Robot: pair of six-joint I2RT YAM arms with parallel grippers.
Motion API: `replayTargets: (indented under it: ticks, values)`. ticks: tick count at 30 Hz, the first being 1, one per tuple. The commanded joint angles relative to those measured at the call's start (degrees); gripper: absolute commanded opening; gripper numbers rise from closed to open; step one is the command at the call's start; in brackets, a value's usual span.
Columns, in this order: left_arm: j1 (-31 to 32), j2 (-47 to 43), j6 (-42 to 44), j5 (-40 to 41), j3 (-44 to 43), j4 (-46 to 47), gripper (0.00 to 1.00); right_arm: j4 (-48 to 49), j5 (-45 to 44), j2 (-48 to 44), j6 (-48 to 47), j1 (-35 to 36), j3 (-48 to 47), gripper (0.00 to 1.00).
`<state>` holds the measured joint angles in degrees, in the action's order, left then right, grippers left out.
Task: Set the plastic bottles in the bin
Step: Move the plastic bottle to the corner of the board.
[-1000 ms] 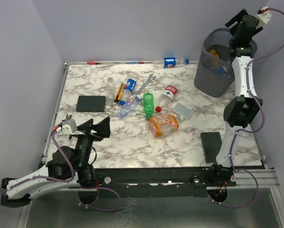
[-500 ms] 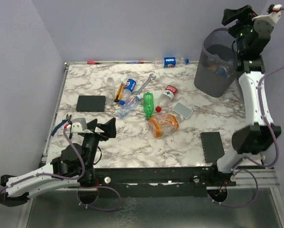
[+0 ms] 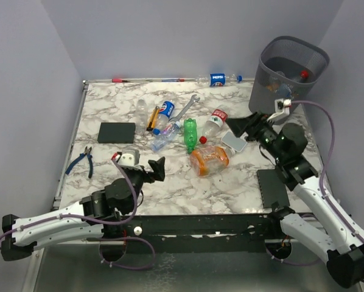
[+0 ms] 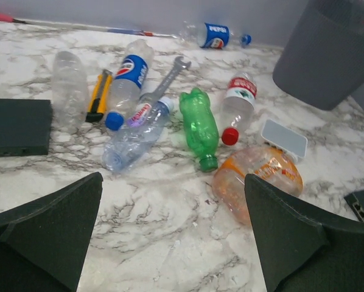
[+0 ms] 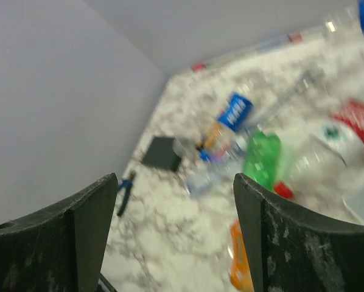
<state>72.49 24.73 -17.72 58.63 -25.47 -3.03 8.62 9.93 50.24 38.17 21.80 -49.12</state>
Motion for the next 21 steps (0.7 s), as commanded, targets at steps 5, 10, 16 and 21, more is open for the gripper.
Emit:
replayTargets:
  ticks: [5,10,16,21]
  values:
    - [0.19,26.11,8.51,-30.17,-14.05,-5.75,0.99,-16.37,-2.97,-13.55,12.97,0.17,22.13,0.79]
    - [0.23,41.87,16.19,-32.47,-25.72,-11.87,0.99,-24.67,-7.28,-21.98,20.27,0.16,25.98,0.79]
    - [0.25,54.75,25.58,-32.72,-33.58,-13.11,0.99,-35.10,-13.03,-27.00,25.36,0.13,26.01,0.81]
    - [0.21,64.66,30.42,-28.92,-38.32,-15.63,0.99,-38.81,-15.49,-30.73,26.44,0.12,24.22,0.81]
